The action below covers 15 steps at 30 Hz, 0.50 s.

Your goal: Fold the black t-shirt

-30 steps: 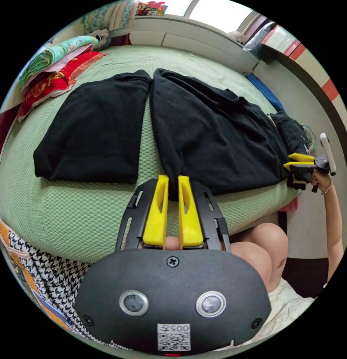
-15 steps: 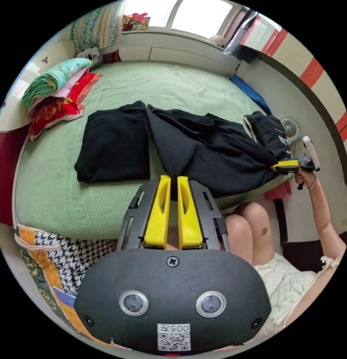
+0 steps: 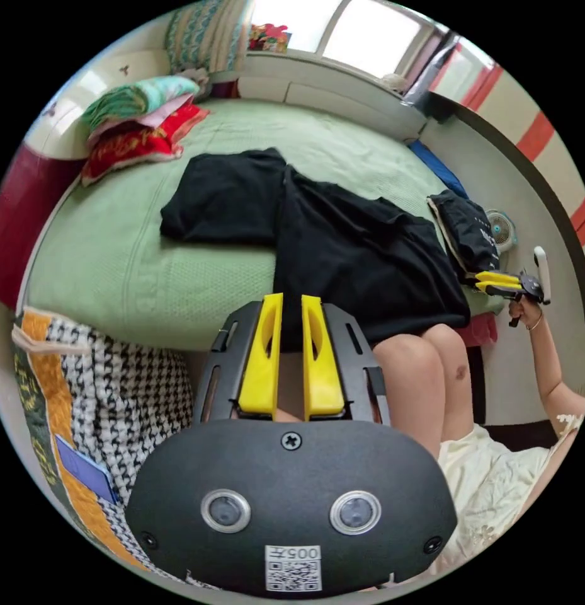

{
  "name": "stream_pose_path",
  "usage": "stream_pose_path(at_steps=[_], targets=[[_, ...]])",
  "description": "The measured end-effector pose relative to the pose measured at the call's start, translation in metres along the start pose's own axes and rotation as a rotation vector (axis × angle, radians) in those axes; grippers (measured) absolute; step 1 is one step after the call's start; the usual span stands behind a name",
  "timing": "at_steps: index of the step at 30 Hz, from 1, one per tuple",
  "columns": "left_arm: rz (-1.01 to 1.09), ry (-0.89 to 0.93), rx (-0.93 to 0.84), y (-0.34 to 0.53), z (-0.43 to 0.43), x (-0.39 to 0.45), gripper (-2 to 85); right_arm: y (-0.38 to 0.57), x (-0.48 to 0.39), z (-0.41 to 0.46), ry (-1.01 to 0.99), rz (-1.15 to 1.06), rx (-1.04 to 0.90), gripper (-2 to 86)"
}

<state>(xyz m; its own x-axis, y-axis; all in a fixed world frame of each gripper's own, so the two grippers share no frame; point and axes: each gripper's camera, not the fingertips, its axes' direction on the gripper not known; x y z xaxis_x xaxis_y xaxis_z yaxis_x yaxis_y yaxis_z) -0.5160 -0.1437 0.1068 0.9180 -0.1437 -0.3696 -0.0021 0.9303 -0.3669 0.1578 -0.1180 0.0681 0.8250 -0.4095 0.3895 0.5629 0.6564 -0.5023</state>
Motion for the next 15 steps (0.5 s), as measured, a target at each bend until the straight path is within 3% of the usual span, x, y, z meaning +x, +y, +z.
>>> stream_pose_path(at_steps=[6, 15], targets=[[0.129, -0.03, 0.058, -0.077, 0.037, 0.049, 10.9, -0.04, 0.0, 0.027, 0.054, -0.074, 0.054, 13.3], [0.103, -0.055, -0.014, -0.168, 0.133, 0.1, 12.8, -0.098, 0.019, 0.09, 0.073, -0.099, 0.061, 12.5]])
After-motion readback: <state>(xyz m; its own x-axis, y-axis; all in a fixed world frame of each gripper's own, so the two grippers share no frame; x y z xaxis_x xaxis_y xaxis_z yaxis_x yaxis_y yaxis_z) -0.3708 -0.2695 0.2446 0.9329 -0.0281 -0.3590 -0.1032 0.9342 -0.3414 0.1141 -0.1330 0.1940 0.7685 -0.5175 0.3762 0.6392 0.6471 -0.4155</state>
